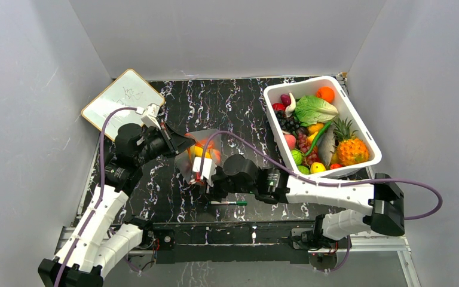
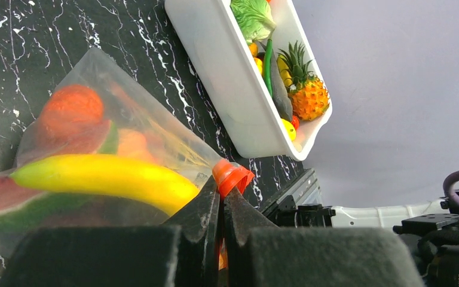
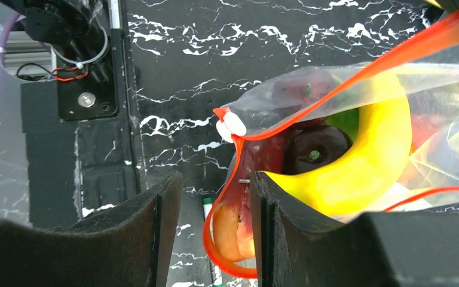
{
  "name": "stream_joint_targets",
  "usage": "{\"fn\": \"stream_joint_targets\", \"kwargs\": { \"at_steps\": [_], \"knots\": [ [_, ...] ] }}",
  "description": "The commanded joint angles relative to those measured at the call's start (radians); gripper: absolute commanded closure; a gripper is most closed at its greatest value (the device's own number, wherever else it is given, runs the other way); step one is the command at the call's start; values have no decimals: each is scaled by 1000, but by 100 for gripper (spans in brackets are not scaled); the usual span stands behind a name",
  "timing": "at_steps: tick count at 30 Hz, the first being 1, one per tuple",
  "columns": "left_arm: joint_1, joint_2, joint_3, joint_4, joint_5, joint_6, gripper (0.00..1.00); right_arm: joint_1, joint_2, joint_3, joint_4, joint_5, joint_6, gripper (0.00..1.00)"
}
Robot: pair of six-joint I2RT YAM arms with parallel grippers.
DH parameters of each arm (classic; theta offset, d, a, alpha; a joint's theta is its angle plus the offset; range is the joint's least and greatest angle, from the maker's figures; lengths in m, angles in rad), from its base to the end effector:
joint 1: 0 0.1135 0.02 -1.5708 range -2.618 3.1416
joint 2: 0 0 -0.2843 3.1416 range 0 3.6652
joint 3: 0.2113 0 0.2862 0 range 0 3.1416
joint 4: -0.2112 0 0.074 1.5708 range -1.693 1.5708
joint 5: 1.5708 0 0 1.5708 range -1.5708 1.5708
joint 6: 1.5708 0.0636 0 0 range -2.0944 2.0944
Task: Place the food in the zip-top bag and seal the zipper
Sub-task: Zip the zipper food storage bag at the center of the board.
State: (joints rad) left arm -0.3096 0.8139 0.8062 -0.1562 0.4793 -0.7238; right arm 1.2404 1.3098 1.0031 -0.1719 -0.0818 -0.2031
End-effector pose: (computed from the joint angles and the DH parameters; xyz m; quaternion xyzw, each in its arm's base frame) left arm 0.2137 -0.0992 0.3568 -0.0021 0.7565 -0.4678 0.4569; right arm 0.1098 0.3361 0.2977 -0.5801 0.6269 0.2876 0.4334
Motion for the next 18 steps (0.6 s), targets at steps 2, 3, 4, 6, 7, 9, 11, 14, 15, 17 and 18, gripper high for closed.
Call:
{"fn": "stream_joint_targets", "kwargs": {
  "at_steps": [2, 3, 4, 6, 7, 9, 11, 14, 15, 17, 18],
  "knots": [
    [1, -10, 41, 64, 34, -24, 100, 24, 22, -28, 173, 84, -68, 58],
    [1, -9, 43, 64, 36, -28, 100, 25, 28, -29, 175, 88, -75, 59],
    [1, -9, 44, 64, 39, -31, 100, 26, 35, -26, 176, 91, -81, 60],
    [1, -8, 47, 66, 44, -37, 100, 29, 48, -26, 180, 95, -88, 62],
    [0, -8, 48, 66, 46, -37, 100, 31, 52, -24, 184, 98, -92, 63],
    [1, -10, 53, 61, 42, -37, 100, 34, 64, -17, 188, 96, -95, 65],
    [1, -14, 52, 57, 38, -37, 100, 39, 71, -8, 193, 95, -94, 67],
    [1, -19, 39, 66, 41, -50, 100, 44, 79, -3, 207, 108, -90, 74],
    [1, -20, 36, 68, 42, -53, 100, 44, 82, -4, 214, 117, -90, 77],
    [1, -20, 33, 72, 47, -60, 100, 46, 83, -11, 231, 140, -91, 87],
    [0, -19, 31, 76, 48, -65, 100, 46, 80, -24, 246, 152, -94, 93]
  ]
}}
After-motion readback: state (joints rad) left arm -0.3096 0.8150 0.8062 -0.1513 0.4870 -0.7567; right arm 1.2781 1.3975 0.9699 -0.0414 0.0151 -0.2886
